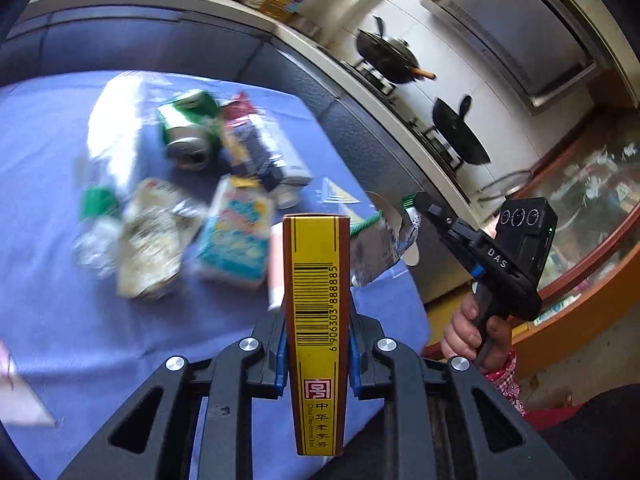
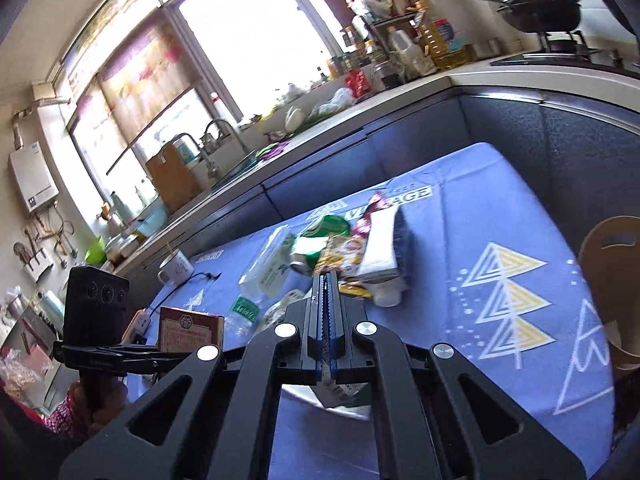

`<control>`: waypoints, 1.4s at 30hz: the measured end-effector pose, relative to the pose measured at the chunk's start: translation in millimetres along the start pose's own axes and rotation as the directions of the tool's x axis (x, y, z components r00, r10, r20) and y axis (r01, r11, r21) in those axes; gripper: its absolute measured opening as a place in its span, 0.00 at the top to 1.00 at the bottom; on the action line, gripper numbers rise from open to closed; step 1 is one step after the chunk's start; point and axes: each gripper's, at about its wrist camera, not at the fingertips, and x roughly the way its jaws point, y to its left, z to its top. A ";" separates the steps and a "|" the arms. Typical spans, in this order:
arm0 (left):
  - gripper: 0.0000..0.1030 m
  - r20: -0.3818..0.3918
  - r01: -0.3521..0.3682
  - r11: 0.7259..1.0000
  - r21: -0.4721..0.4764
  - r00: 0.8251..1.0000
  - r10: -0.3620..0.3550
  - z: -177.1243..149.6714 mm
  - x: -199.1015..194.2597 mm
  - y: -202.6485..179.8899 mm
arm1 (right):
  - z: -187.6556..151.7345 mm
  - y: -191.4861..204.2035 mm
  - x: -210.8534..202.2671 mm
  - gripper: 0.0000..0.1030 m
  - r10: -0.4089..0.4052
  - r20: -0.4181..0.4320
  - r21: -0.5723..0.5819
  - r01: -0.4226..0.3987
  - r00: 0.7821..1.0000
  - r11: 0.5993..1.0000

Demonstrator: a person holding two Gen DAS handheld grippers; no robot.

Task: Collect trash
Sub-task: 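Carry the yellow box to the beige bin and open the left tool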

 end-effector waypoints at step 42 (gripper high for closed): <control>0.45 -0.152 0.020 0.959 0.282 0.988 0.025 47.3 211.5 -157.4 | -7.0 -173.9 -55.2 0.55 -0.277 0.143 0.249 0.237 0.950 0.939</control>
